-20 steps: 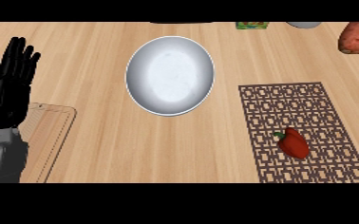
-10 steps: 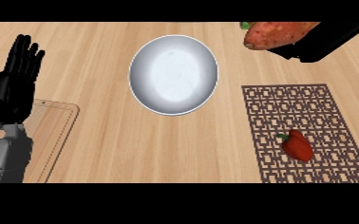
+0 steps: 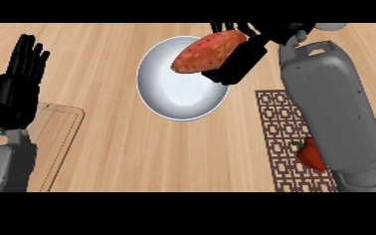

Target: Pick the sweet potato from the placemat and place it in the bowl

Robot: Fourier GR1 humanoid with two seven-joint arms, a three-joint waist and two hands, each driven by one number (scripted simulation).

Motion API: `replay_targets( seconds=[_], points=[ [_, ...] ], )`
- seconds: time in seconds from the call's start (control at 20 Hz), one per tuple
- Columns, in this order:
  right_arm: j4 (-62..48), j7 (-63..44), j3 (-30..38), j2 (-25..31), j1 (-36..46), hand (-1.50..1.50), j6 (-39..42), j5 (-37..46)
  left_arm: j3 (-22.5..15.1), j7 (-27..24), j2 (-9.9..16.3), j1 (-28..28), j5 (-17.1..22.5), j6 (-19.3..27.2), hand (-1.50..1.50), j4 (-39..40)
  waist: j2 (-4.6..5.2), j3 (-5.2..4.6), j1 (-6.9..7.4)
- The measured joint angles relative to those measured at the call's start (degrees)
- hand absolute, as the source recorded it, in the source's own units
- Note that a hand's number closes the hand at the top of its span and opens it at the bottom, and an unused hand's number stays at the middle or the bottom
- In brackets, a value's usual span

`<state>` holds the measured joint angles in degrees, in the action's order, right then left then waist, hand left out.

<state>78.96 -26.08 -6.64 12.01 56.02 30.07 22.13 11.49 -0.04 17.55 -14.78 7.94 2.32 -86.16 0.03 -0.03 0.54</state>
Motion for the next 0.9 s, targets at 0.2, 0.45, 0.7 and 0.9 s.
replay_targets(
  seconds=[0.2,0.45,0.7,0.9],
  points=[
    [-3.71,1.60,-3.79,-2.80,-1.33,1.50,-4.75,6.16,0.48,-0.50,-0.10,0.77,0.38,-0.59,0.00,-0.09,0.05,0.01,0.09],
    [-12.16,1.56,-6.17,-6.98,-2.19,-1.50,-11.94,12.64,0.59,-0.56,0.11,0.75,0.38,-1.18,0.00,0.01,0.16,0.01,0.35],
    [-20.13,2.81,-5.96,-10.45,-3.82,-1.50,-19.61,11.49,0.82,0.33,0.35,-0.77,0.22,-0.88,0.00,0.12,0.25,0.03,0.51],
    [-24.41,7.33,-3.41,-11.41,-3.59,-1.50,-24.83,5.99,0.10,0.00,-0.68,-1.51,-0.25,-0.43,0.00,0.78,0.42,0.05,0.81]
  ],
)
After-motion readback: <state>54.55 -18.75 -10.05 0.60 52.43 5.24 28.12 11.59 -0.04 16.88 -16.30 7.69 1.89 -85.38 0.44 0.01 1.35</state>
